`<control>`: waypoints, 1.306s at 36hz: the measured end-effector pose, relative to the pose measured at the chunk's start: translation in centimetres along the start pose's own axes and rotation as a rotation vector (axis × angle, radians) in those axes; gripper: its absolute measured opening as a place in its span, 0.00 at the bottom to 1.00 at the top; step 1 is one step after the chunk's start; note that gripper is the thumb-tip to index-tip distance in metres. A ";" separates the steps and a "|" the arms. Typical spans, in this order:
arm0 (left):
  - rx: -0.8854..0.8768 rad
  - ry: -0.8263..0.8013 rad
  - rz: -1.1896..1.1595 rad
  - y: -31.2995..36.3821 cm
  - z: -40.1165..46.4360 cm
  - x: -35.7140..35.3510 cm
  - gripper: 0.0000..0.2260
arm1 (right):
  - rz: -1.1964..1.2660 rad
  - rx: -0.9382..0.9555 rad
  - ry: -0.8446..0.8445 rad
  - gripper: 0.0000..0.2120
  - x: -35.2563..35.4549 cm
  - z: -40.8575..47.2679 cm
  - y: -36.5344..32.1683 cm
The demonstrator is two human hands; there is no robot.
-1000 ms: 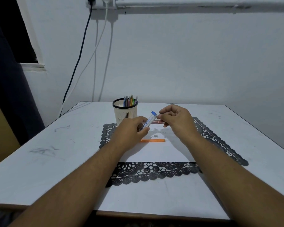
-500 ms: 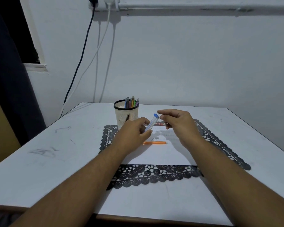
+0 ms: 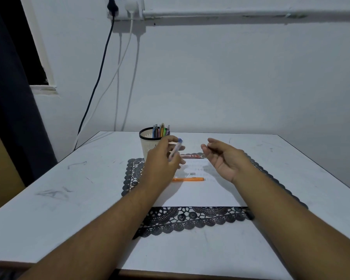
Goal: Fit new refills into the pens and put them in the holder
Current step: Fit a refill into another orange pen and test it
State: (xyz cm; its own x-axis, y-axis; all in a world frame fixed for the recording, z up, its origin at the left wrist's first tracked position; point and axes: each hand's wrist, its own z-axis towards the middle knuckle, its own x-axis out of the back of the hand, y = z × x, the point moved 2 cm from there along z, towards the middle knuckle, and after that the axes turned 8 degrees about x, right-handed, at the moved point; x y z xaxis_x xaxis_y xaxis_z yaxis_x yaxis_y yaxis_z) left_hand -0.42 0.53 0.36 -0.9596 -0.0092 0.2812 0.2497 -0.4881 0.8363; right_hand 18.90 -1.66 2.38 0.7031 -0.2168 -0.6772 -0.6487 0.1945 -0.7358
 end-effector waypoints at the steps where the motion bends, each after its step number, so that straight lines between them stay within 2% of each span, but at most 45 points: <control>1: 0.010 -0.020 -0.053 0.2 -0.1 -0.2 0.14 | -0.002 -0.015 -0.001 0.05 0.0 0.0 0.1; 4: 0.079 -0.114 -0.182 0.3 -0.2 -0.7 0.13 | -0.006 -0.042 -0.003 0.05 0.2 0.3 0.3; 7: 0.235 -0.184 -0.348 0.4 0.1 -1.1 0.13 | -0.022 -0.045 0.007 0.05 0.4 0.5 0.5; 9: 0.375 -0.219 -0.556 0.5 0.5 -1.3 0.13 | -0.043 -0.042 0.001 0.05 0.5 0.5 0.5; 11: 0.505 -0.312 -0.809 0.7 0.8 -1.4 0.17 | -0.064 -0.035 -0.007 0.05 0.6 0.6 0.5; 14: 0.574 -0.438 -1.016 1.0 0.9 -1.2 0.22 | -0.105 -0.025 -0.021 0.05 0.8 0.9 0.5; 18: 0.581 -0.491 -1.058 0.9 1.1 -1.4 0.20 | -0.210 -0.021 -0.063 0.04 1.2 1.0 0.3; 25: 0.585 -0.480 -1.007 0.1 1.7 -1.7 0.17 | -0.372 0.011 -0.103 0.03 1.4 0.9 0.0; 28: 0.531 -0.462 -0.880 0.0 2.2 -1.6 0.16 | -0.387 0.018 -0.114 0.04 1.4 0.9 0.0; 30: 0.467 -0.415 -0.686 0.3 2.9 -1.6 0.15 | -0.399 0.030 -0.110 0.03 1.4 0.9 -0.1; 34: 0.234 -0.308 -0.030 1.8 4.6 -2.0 0.15 | -0.441 0.092 -0.075 0.04 1.6 1.2 -0.7; 36: 0.084 -0.317 0.324 2.5 5.5 -2.7 0.14 | -0.469 0.134 -0.050 0.04 1.9 1.3 -1.2; 39: -0.052 -0.363 0.715 2.5 7.4 -4.6 0.14 | -0.525 0.186 -0.022 0.05 2.6 1.2 -2.1; 43: -0.134 -0.430 1.010 0.4 9.5 -7.4 0.13 | -0.588 0.258 0.027 0.05 3.8 1.7 -2.8; 47: -0.258 -0.405 1.244 -1.2 10.1 -9.3 0.11 | -0.629 0.284 0.058 0.04 4.9 2.5 -2.9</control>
State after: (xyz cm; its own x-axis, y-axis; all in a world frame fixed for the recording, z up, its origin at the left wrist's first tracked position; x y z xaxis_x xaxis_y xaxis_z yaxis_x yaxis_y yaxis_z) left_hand 9.54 10.03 1.53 0.0045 -0.3299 0.9440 0.8508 -0.4948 -0.1769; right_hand 24.96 -0.85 1.24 0.8989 -0.4196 -0.1260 -0.0159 0.2562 -0.9665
